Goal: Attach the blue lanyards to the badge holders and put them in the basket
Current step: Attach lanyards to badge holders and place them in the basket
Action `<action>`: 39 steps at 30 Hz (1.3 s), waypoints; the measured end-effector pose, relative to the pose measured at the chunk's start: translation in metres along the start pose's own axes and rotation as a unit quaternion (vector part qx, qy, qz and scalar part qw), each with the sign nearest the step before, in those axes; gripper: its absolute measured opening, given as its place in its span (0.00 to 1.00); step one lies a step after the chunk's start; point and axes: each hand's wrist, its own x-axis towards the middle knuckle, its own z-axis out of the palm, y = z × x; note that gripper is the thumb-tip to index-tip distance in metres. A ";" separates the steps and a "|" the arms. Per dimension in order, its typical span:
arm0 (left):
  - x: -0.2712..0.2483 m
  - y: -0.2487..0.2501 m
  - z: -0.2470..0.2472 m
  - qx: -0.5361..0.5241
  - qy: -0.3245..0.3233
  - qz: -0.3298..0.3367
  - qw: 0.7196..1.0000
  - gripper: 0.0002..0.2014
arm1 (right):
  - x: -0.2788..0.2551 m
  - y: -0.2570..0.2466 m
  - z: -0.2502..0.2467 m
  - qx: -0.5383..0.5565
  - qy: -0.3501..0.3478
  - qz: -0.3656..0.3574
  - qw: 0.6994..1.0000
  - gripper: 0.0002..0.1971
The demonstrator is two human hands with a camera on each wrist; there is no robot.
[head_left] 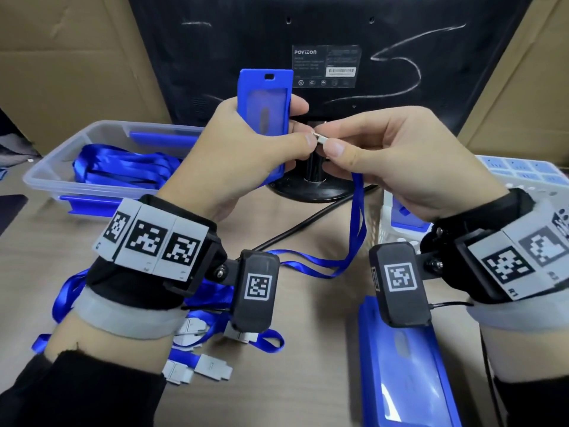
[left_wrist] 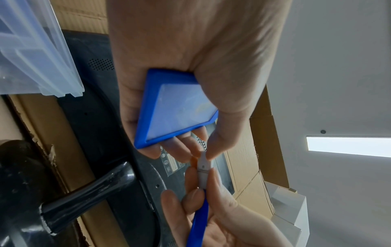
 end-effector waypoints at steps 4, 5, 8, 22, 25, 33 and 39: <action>-0.001 0.001 -0.002 0.019 -0.026 -0.006 0.999 0.15 | 0.000 0.001 -0.003 0.000 0.024 -0.006 1.000 0.11; -0.001 0.001 -0.002 0.019 -0.033 -0.012 0.999 0.15 | 0.001 0.000 -0.004 0.002 0.026 -0.006 1.000 0.10; -0.003 0.002 -0.002 0.024 -0.078 -0.037 0.996 0.14 | 0.001 0.000 -0.004 0.006 0.020 -0.001 1.000 0.11; -0.005 0.002 -0.009 0.075 -0.155 -0.104 0.980 0.10 | 0.003 0.002 -0.006 0.050 0.121 0.022 0.991 0.11; -0.006 0.002 -0.009 0.104 -0.181 -0.103 0.973 0.09 | 0.002 0.000 -0.004 0.034 0.118 0.030 0.992 0.07; -0.006 0.003 -0.008 0.103 -0.215 -0.121 0.963 0.08 | -0.001 -0.005 0.000 -0.015 0.069 0.024 0.997 0.10; -0.005 0.002 -0.005 0.112 -0.215 -0.129 0.961 0.07 | 0.000 -0.004 0.000 -0.030 0.045 0.042 0.998 0.12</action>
